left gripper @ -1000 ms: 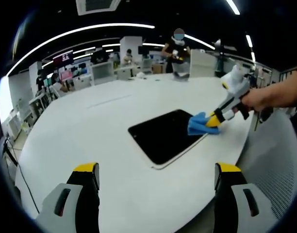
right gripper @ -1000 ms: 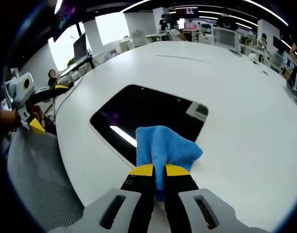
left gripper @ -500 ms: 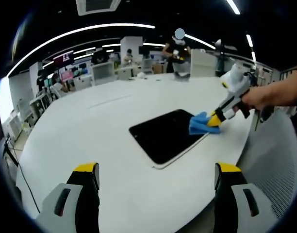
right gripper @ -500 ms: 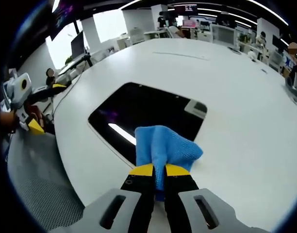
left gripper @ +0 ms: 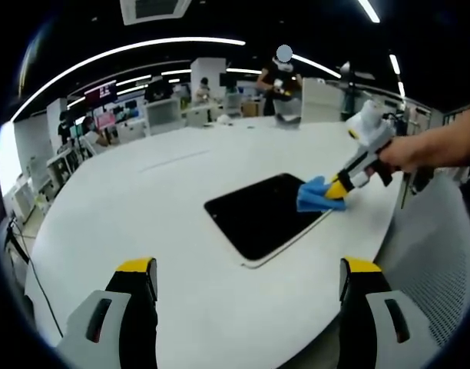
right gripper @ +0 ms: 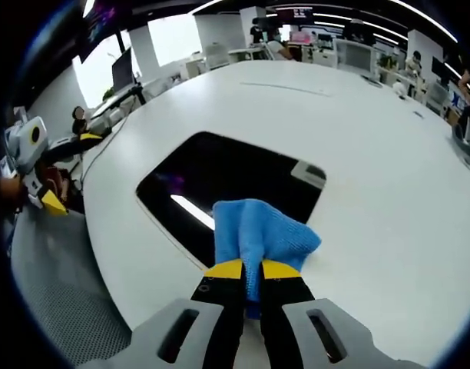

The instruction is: Wipe the mirror surface with the cleaning cloth until all visible marks leave the cleaned area.

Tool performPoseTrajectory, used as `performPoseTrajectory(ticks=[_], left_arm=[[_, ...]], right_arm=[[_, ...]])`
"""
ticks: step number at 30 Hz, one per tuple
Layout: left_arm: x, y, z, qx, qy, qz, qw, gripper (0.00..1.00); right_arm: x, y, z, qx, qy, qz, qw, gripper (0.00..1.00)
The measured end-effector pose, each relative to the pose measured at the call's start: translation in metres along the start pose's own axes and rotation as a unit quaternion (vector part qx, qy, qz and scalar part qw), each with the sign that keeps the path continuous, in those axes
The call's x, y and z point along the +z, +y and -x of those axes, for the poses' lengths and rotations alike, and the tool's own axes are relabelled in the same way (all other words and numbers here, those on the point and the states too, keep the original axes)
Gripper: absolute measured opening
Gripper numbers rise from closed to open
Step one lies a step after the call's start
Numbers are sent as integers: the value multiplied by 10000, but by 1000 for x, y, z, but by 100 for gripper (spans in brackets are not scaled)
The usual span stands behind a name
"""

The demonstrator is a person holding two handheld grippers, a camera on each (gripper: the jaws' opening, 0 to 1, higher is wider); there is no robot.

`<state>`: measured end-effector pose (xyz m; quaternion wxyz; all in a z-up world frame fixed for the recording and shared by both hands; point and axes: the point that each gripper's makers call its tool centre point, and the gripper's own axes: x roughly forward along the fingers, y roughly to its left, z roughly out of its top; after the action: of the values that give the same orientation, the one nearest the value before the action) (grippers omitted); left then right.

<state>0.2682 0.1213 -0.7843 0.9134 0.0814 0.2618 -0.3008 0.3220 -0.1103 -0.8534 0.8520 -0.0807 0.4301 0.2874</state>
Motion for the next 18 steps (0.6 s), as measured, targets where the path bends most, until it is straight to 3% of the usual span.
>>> performPoseTrajectory(ticks=[18], left_arm=[[1,1,0,38,-8,-59,10000,99]], right_arm=[[17,-15,-12,-75,-34,53,10000,2]])
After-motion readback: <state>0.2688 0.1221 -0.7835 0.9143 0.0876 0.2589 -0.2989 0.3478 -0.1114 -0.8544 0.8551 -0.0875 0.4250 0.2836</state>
